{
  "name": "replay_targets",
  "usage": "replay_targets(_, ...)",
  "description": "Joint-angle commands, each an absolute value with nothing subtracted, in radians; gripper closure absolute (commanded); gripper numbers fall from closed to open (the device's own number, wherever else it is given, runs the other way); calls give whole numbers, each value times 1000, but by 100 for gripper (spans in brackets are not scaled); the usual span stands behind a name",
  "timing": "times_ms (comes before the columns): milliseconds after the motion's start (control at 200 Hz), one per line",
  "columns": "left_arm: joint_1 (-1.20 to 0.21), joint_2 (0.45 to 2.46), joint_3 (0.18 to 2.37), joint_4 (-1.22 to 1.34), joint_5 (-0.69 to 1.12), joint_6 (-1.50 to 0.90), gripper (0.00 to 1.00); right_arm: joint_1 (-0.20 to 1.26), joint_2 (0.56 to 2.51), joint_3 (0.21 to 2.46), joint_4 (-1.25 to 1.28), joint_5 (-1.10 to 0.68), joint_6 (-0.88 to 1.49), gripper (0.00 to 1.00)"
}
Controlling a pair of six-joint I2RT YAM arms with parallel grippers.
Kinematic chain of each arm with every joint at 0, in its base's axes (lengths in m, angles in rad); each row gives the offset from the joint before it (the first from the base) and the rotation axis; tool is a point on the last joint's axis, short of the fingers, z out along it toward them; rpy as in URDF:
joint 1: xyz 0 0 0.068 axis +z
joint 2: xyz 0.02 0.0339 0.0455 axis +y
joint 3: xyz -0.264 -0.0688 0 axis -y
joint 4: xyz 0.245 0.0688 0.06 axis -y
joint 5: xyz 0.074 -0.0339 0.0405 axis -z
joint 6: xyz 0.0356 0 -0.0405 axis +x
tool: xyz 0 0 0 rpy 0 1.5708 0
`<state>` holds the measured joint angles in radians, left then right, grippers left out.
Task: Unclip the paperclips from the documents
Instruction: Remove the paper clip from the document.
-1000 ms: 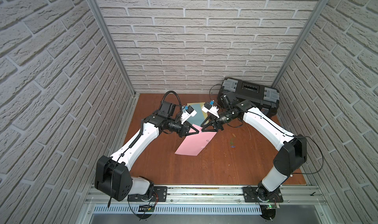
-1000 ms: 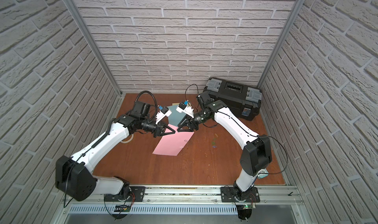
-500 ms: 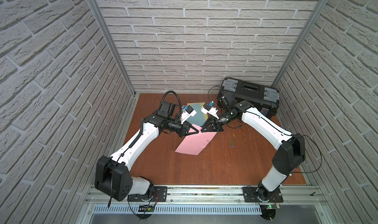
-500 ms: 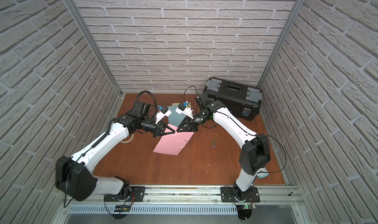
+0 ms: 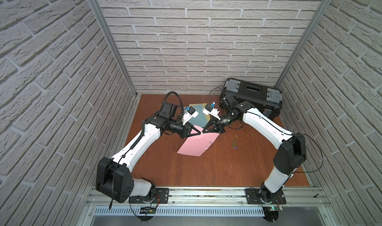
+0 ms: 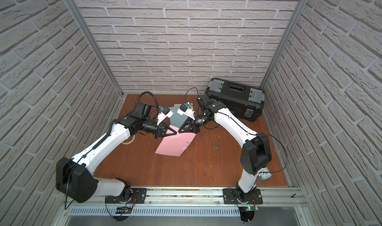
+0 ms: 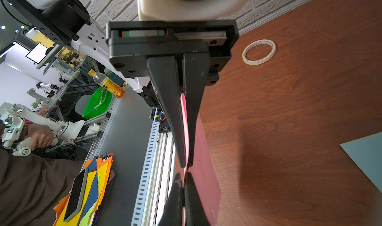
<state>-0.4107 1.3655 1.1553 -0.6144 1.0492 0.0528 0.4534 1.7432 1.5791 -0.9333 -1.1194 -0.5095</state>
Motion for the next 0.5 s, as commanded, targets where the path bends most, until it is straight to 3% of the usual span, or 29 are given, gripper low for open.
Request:
replay_targets(0, -405, 1364, 1173, -632, 1071, 89, 100, 446, 1741, 1610, -941, -1147, -511, 95)
replay_targets(495, -406, 1374, 1179, -646, 1067, 100, 100, 431, 1741, 1610, -941, -1149, -504, 96)
